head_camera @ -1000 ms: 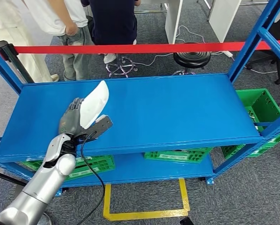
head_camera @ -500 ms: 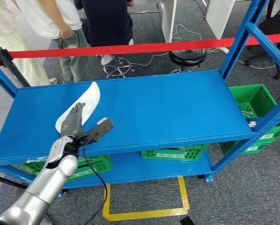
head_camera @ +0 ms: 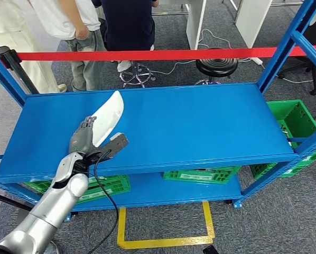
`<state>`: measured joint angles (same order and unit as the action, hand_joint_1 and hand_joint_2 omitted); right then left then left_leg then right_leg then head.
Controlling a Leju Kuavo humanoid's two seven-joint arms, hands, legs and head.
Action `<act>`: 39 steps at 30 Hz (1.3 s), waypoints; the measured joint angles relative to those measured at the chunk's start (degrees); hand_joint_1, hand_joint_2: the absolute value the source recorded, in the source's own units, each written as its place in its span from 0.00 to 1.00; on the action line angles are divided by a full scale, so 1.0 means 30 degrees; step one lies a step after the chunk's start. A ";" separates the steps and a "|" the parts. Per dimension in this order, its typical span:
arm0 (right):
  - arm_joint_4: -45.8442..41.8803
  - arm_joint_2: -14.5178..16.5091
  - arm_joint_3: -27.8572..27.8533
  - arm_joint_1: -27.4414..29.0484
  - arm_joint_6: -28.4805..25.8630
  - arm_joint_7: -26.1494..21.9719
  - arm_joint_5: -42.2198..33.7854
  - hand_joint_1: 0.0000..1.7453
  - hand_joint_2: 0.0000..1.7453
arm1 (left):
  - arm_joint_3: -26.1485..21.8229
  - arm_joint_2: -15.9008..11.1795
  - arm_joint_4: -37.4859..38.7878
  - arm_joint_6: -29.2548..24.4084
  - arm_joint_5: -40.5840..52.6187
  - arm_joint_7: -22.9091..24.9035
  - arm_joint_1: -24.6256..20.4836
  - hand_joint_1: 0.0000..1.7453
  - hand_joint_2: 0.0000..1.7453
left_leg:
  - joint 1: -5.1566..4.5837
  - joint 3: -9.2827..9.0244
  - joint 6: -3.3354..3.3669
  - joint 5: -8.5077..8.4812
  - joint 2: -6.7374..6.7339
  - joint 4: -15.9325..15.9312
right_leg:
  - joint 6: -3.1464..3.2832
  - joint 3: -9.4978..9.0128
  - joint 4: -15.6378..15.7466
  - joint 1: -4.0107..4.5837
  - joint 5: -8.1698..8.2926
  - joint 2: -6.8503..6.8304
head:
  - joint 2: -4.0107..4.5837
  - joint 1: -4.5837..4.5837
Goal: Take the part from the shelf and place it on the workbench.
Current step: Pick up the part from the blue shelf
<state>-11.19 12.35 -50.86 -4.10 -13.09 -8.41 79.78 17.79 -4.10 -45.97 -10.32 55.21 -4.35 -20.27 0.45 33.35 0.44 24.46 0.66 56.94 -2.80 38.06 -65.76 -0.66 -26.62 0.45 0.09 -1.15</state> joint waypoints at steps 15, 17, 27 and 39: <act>0.0000 0.0011 -0.0002 -0.0007 0.0024 -0.0264 0.0051 0.00 1.00 | -0.0137 0.0013 0.0812 -0.0004 0.0051 0.0117 -0.0142 0.41 1.00 | -0.0055 0.1553 -0.0672 0.0719 -0.0033 0.3051 | 0.0815 -0.1176 0.2316 0.0006 0.0621 0.0096 | 0.0000 -0.0157; 0.0000 0.0013 -0.0002 -0.0025 0.0055 -0.0392 0.0047 0.00 1.00 | -0.0226 0.0024 0.0924 0.0007 0.0040 0.0117 -0.0196 0.78 1.00 | -0.0089 0.0482 -0.0547 -0.0072 -0.0041 0.0782 | 0.0707 -0.1144 0.2268 0.0075 0.0602 0.0107 | 0.0000 -0.0141; 0.0000 0.0013 -0.0002 0.0024 0.0080 -0.0670 0.0036 0.00 1.00 | -0.0421 0.0084 0.1415 0.0022 -0.0051 0.0098 -0.0179 0.92 1.00 | -0.0027 0.0188 0.0095 -0.0207 -0.0025 -0.0100 | -0.0119 0.1515 -0.3027 0.0025 -0.1820 0.0003 | 0.0000 0.0018; 0.0000 0.0035 -0.0002 -0.0015 -0.0033 -0.0873 0.0036 0.00 1.00 | -0.0557 0.0035 0.1581 0.0073 -0.0067 0.0011 -0.0426 1.00 1.00 | -0.0067 0.0876 -0.0734 0.1108 0.0003 0.1816 | 0.0772 -0.1327 0.2325 -0.0030 0.0529 0.0035 | 0.0000 -0.0117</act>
<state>-11.19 12.46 -50.86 -4.14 -13.19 -11.03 79.89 16.11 -3.99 -41.22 -10.10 55.01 -4.32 -21.55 0.25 35.98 -1.76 27.78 0.67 62.38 -0.49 34.08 -58.79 -0.75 -25.03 0.55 0.09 -1.50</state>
